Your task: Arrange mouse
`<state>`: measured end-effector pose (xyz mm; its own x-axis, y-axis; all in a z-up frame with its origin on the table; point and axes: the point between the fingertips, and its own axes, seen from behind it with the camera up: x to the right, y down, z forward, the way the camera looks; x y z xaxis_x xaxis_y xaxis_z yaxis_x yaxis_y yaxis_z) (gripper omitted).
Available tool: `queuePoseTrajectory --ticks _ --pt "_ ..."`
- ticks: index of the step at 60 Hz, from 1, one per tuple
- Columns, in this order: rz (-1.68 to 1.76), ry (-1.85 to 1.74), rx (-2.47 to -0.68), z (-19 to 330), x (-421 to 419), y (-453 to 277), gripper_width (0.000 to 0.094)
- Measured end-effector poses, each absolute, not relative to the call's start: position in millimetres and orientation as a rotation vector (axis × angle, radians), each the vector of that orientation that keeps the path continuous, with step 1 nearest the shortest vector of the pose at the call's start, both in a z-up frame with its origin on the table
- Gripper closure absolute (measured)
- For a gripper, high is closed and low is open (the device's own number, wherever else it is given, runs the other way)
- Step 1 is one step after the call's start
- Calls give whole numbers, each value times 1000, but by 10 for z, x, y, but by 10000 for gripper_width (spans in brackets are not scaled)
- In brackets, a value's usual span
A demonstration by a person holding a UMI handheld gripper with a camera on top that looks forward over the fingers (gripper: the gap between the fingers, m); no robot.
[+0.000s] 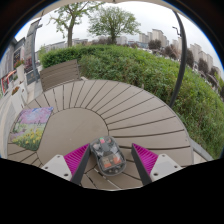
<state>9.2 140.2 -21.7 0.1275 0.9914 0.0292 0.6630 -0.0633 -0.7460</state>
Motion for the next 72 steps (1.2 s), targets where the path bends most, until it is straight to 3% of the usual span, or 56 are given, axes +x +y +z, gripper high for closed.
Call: queuePoseTrajectory --ticks 18,20,21,22,23,28,39,51,58,65,72 --pt "663 -1602 -1830 -220 47 1480 199" --pt "651 -1601 -1831 -218 58 1501 250" --pt "648 -1601 -1832 -220 59 1508 311" --pt "648 -1604 -1832 -221 59 1506 444" --pt "639 -1598 -1834 -213 63 1539 490" --pt "611 -1604 -1856 -217 80 1568 525" --pt "583 -1574 -1912 -83 37 1587 529" --pt "777 -1599 -1871 880 -422 659 529" --pt "907 -1623 -1848 1228 -692 -202 530" --pt "928 -1656 -1823 1115 -856 -1052 528" --pt "864 -1654 -1821 719 -915 -1597 528"
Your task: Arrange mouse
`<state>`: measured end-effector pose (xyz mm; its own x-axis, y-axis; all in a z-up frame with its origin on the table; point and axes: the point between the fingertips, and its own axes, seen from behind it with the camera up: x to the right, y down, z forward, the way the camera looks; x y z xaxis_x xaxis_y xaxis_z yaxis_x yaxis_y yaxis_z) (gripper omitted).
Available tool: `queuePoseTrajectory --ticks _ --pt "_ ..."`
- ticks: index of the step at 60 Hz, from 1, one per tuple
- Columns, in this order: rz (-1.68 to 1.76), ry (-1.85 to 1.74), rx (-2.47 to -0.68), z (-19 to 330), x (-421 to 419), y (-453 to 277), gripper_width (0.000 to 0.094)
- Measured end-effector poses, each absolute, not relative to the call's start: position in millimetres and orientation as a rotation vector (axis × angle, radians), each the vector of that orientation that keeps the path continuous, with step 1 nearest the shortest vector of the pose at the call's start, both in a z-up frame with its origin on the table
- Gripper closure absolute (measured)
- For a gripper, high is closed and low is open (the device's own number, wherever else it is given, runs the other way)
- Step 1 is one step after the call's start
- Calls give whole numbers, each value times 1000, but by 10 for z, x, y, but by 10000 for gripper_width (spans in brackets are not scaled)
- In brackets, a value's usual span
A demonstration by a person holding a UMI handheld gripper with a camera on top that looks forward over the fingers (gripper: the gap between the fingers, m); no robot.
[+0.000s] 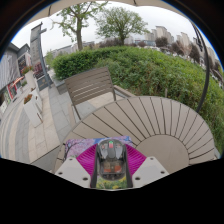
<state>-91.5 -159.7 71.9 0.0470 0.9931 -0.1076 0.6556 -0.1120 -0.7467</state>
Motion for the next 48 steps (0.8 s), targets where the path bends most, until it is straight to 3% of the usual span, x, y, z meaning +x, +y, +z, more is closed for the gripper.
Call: queuePoseTrajectory --ticks 10,16,18,21,23,25,48 --pt "730 -1685 -1844 -40 -967 -2027 526" --pt "698 -1661 -1819 -157 -972 -2067 454" --pt "686 -1663 -1808 -155 -968 -2072 417" --pt "647 -1674 -1810 -154 -920 -2056 227" --pt "636 -1679 -1812 -116 -908 -2061 68" --pt "621 -1671 -1815 -38 -866 -2033 108" --pt "579 -1696 -1848 1464 650 -1983 88"
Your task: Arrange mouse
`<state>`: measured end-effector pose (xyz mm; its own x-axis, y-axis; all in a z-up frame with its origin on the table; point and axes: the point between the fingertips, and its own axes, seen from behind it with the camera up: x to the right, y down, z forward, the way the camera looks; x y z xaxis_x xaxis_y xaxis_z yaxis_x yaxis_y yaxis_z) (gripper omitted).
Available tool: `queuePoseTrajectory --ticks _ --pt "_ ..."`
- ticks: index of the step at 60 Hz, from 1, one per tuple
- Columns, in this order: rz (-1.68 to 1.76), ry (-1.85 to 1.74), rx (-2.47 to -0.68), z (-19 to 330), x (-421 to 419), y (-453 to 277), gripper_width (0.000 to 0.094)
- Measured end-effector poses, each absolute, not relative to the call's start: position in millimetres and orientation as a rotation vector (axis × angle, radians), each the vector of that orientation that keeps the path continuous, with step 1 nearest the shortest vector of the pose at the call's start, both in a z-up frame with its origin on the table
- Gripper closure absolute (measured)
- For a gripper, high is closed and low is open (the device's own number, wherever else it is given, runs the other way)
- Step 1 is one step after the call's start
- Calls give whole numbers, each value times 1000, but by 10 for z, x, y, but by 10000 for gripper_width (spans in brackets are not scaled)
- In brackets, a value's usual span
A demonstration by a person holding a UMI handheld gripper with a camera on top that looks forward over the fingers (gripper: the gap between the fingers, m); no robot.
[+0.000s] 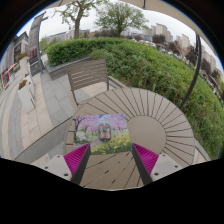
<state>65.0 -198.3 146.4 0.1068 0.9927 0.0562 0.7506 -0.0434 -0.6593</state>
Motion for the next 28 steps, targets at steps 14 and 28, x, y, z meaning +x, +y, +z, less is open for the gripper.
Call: queuePoseTrajectory --ticks 14,28 --pt "557 -1643 -1867 1749 1220 -1825 86" --pt "531 -1599 -1865 1777 1349 -1637 87"
